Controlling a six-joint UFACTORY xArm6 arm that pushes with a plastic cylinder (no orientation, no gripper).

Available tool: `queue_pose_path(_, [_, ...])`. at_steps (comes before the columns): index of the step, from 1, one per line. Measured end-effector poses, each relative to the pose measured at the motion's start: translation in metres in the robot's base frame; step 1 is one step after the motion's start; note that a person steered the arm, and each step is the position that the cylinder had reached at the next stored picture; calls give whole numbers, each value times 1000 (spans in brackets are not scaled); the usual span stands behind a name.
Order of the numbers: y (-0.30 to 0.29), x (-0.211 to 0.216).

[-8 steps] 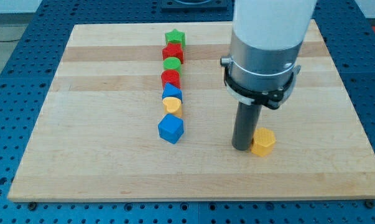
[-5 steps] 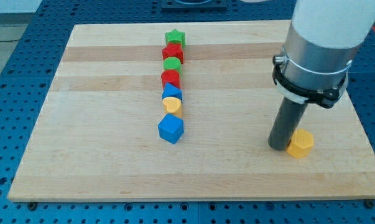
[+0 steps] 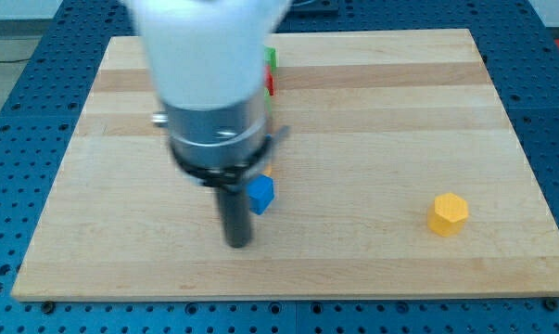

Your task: Move blue cube to the top of the yellow hexagon

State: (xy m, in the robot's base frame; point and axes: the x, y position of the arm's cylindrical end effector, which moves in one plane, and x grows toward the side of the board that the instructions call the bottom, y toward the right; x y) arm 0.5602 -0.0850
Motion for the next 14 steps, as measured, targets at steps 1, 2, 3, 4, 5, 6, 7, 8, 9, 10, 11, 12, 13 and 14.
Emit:
queue_pose_path(1, [-48, -15])
queue_pose_path(2, [-51, -39])
queue_pose_path(3, [-19, -46])
queue_pose_path(4, [19, -47])
queue_pose_path(5, [54, -47])
queue_pose_path(6, [82, -48])
queue_pose_path(7, [85, -53])
queue_pose_path(8, [85, -68])
queue_pose_path(9, [97, -87])
queue_pose_path(10, [128, -87])
queue_pose_path(11, [158, -84])
queue_pose_path(12, [172, -91])
queue_pose_path(13, [192, -101])
queue_pose_path(14, [214, -101])
